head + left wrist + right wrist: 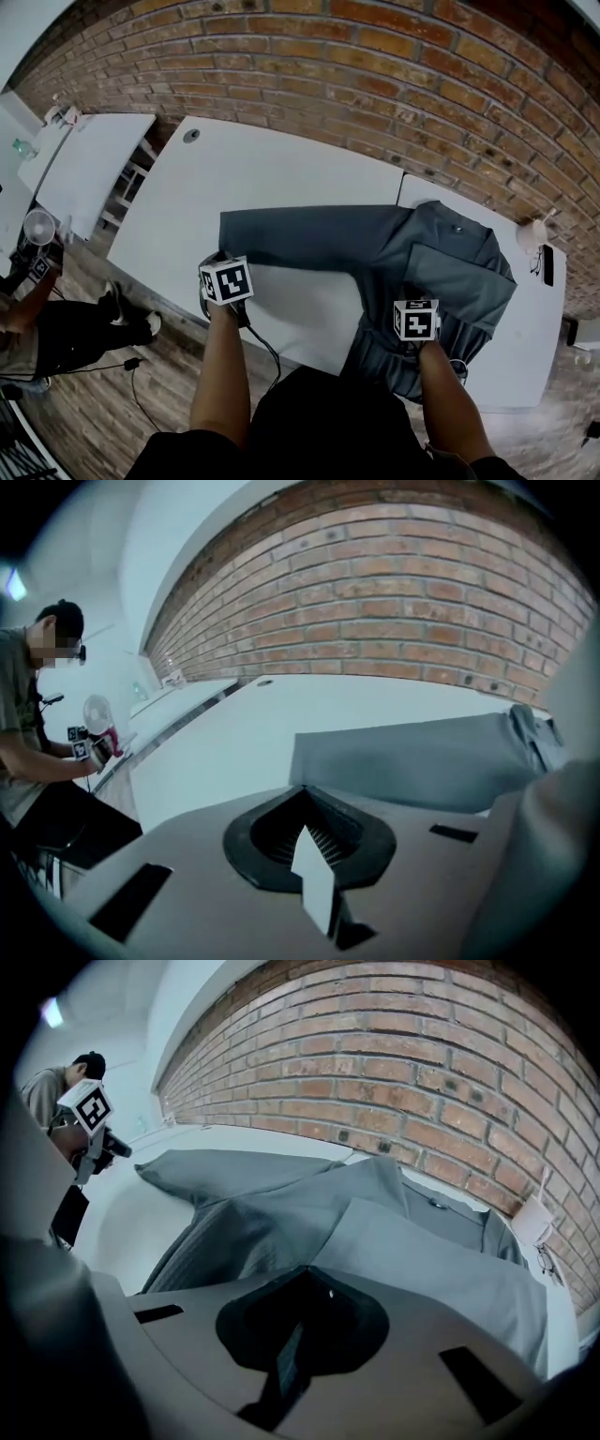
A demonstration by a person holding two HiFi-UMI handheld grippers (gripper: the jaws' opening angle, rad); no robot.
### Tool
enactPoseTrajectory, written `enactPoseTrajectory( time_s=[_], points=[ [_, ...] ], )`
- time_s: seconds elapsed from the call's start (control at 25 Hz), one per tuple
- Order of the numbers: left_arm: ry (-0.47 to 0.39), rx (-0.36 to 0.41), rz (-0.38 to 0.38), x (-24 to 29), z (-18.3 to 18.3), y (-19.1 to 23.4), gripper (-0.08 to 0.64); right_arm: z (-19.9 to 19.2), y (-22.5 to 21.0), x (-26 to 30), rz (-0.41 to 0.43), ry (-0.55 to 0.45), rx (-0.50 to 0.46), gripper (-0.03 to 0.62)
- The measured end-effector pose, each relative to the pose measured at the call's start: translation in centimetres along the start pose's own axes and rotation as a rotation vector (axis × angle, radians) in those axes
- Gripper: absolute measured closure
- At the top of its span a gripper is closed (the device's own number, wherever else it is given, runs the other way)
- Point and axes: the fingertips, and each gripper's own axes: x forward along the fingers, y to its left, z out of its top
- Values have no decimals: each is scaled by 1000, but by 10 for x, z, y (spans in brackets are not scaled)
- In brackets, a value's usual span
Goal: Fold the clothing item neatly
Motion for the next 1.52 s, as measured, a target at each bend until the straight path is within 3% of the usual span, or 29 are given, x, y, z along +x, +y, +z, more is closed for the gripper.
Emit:
enactPoseTrajectory(
  time_s=[0.16,0.2,0.24,0.28,0.52,0.68,0.88,1.04,1.16,1.36,1.52],
  points=[
    [43,-78,7,18,-21,25,572,0,-3,-1,4,16,20,591],
    [41,-91,-19,23,-23,24,503,0,-3,-1,3,18,21,591],
    [42,-106,-47,27,-26,22,381,0,-3,-2,2,18,24,591],
    [48,-120,-66,30,-28,20,368,0,-3,-2,0,17,26,591],
    [87,-152,-89,46,-33,14,381,-2,-3,-2,8,11,62,591],
    [129,-142,-120,44,-24,2,532,-1,-5,-3,18,0,122,591],
    [39,-147,-149,25,-5,-11,537,-2,-2,-1,11,-12,112,591],
    [-114,-157,-302,-20,53,-64,537,-1,-1,0,-6,-30,118,591],
    [-209,-76,-425,-64,90,-124,537,-1,2,1,-11,-23,101,591],
    [-325,118,-651,-150,116,-246,537,1,10,4,16,8,90,591],
    [-365,290,-816,-210,112,-344,537,11,-5,-21,27,-107,140,591]
  ],
)
